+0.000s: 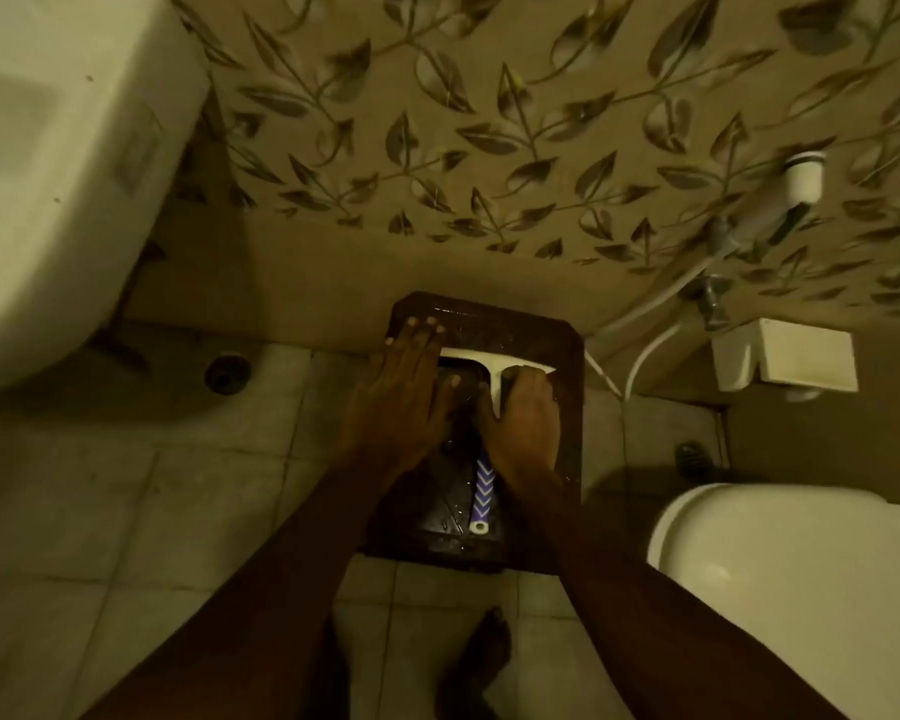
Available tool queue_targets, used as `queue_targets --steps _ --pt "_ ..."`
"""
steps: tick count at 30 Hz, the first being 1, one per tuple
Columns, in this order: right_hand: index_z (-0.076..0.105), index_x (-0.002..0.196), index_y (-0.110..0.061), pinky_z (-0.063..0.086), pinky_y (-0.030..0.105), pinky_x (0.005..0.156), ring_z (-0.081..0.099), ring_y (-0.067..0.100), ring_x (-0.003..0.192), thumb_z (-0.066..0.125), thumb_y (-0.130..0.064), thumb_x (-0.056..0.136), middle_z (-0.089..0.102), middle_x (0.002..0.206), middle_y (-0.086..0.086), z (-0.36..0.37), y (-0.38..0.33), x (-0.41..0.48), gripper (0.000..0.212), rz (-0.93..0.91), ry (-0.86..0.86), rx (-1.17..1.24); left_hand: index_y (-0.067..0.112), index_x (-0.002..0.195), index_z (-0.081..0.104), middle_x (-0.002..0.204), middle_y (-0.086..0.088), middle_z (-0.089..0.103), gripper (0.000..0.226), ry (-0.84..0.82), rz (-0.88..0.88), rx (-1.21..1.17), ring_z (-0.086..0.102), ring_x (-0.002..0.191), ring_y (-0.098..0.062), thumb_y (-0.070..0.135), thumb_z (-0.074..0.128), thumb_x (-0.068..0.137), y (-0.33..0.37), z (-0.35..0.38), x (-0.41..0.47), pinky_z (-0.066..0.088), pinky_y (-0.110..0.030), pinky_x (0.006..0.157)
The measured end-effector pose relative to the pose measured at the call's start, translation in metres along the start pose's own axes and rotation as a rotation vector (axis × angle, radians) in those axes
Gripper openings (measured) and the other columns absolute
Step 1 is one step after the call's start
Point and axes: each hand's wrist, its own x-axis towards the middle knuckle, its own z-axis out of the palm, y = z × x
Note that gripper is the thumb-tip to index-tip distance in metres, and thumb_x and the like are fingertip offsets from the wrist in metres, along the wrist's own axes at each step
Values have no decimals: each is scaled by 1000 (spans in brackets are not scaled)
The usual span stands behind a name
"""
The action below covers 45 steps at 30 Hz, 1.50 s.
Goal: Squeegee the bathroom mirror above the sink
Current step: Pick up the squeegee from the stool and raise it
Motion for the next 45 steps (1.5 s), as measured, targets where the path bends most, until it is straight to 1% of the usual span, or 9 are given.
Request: queue_targets --steps 5,8,16,20,25,30,35,40,45 --pt "48 122 -9 51 44 89 61 32 106 58 -47 86 62 118 13 19 -1 4 53 397 -238 154 8 144 36 152 -10 39 57 -5 -26 15 27 145 -23 42 28 99 -8 2 -2 20 -39 118" --pt "55 123 -7 50 43 92 60 33 109 51 -39 95 63 120 16 14 -12 3 43 459 -248 225 9 143 40 150 -9 42 55 49 -26 62 31 143 -23 41 35 98 -9 -20 2 13 -32 113" --pt "64 104 -13 46 30 67 63 24 82 53 -33 94 65 88 3 -74 -101 -4 25 370 -48 517 12 144 36 152 -8 38 61 88 -25 -15 26 145 -23 50 25 98 -9 -125 14 17 -37 118" --pt "64 111 -12 40 26 73 57 15 84 55 -27 95 61 93 -2 -138 -160 -19 24 329 34 651 11 143 39 147 -9 45 59 171 19 13 39 138 -24 50 33 98 -4 -202 14 32 -38 112" --pt "61 113 -13 57 37 70 66 21 81 52 -30 95 68 98 6 -195 -224 -49 25 204 67 837 13 144 36 150 -8 41 59 283 64 2 32 142 -22 48 37 98 4 -284 2 18 -32 114" --pt "56 97 -16 46 27 38 51 18 43 49 -31 99 56 64 8 -239 -273 -87 16 52 99 1060 9 140 42 145 -12 48 57 413 117 -36 39 138 -25 46 38 97 8 -336 -27 32 -41 115" --pt "62 98 -14 44 30 55 54 17 60 50 -36 97 59 69 1 -259 -314 -103 25 -60 189 1059 8 137 47 140 -11 52 53 562 79 -21 44 135 -23 43 39 98 7 -385 -51 35 -38 112" --pt "56 71 -27 41 32 55 50 18 56 46 -44 96 55 63 1 -284 -373 -112 32 -157 204 1079 13 129 53 124 -4 60 44 674 72 12 56 113 -20 42 40 98 -9 -451 -57 44 -33 92" --pt "60 82 -11 38 35 48 44 24 52 44 -39 99 50 64 11 -304 -441 -113 36 -265 222 1118 15 119 56 113 -3 62 33 789 128 -28 58 103 -21 37 47 97 -41 -523 -47 48 -33 83"
